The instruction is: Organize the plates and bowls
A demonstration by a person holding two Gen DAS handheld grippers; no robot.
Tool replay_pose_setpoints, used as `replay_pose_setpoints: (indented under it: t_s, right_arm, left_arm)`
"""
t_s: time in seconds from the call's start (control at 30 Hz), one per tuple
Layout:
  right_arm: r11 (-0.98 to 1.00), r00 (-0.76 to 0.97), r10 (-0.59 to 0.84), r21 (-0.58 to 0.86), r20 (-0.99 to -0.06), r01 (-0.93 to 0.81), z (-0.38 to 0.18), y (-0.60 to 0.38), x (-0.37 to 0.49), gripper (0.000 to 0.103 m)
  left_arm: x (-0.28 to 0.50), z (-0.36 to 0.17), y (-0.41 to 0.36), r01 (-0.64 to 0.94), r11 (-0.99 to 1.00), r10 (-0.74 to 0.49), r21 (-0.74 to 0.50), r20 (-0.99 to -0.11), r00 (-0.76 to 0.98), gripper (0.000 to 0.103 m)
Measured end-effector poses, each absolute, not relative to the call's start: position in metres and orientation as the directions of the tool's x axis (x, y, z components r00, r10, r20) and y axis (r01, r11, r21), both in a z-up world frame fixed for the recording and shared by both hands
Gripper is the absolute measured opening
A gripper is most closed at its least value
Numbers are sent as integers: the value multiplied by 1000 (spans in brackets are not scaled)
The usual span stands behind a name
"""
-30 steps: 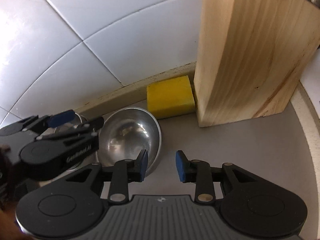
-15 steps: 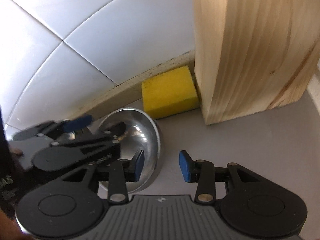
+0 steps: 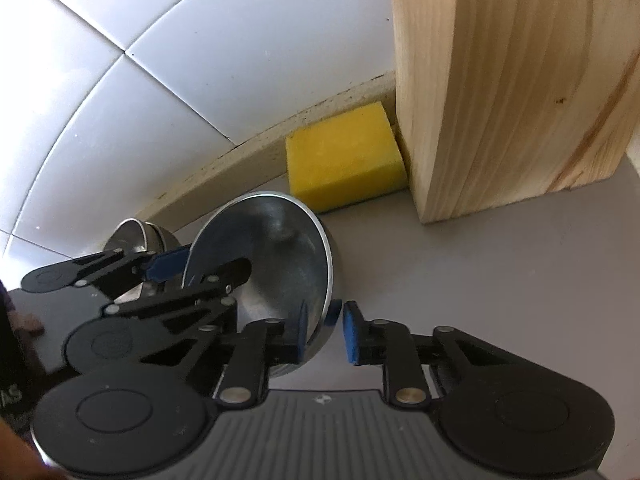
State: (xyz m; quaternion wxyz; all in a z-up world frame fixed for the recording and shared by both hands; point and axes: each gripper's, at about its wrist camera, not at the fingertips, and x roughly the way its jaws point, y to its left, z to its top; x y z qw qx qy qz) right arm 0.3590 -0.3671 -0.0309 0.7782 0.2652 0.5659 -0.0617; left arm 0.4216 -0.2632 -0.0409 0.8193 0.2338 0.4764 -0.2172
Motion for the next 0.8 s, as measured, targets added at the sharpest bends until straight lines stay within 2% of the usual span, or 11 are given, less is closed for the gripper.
replay_pose_setpoints:
  t_s: [0.43, 0.53, 0.67, 0.8]
  right_arm:
    - [874, 335, 160, 291, -929, 389, -29, -367, 358, 2]
    - [873, 337, 153, 286, -929, 395, -30, -368, 359, 2]
    - [864, 332, 174, 306, -927, 400, -33, -369, 362, 8]
    - [872, 329, 157, 287, -931, 397, -34, -369, 363, 12]
  left_arm:
    - [416, -43, -267, 585, 791, -134, 181, -881, 454, 42]
    - [413, -42, -266, 594, 788, -146, 166, -886, 441, 52]
    - [406, -45, -270, 607, 775, -148, 177, -882, 447, 64]
    - [402, -48, -275, 614, 767, -150, 188, -877, 456, 70]
